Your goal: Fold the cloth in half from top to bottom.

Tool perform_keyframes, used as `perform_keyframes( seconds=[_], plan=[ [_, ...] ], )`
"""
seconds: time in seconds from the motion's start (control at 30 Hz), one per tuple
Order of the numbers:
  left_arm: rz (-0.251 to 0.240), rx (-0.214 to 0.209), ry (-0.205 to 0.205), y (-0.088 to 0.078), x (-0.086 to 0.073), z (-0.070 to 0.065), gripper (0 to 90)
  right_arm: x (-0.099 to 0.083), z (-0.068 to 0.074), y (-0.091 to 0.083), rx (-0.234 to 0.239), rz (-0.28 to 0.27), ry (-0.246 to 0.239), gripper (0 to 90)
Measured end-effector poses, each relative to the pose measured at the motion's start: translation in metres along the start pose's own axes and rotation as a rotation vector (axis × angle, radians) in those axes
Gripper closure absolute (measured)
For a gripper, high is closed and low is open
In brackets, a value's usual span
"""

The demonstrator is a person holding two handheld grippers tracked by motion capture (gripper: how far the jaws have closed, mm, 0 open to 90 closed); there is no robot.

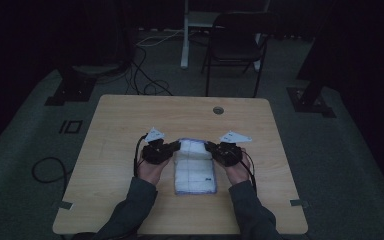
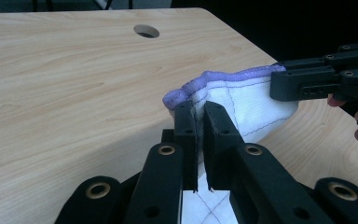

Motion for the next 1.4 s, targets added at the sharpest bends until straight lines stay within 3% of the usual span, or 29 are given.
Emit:
perform_keyframes(
  seconds=[1.4],
  plan=[
    [0.027,-0.017,0.013,-0.002,-0.037,-0.012,84.8,-0.03,0.012,0.0,0.036,0.026,-0.015,83.8]
  ],
)
Point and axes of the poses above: each handheld gripper's, and its own axes: y roughly forward along the jaws, x roughly out of its top, z roughly to its left, the point moved 1 cm from there along y, roughly forward along the jaws, and after that the axes turned 11 degrees about z, right-handed, at the moved point
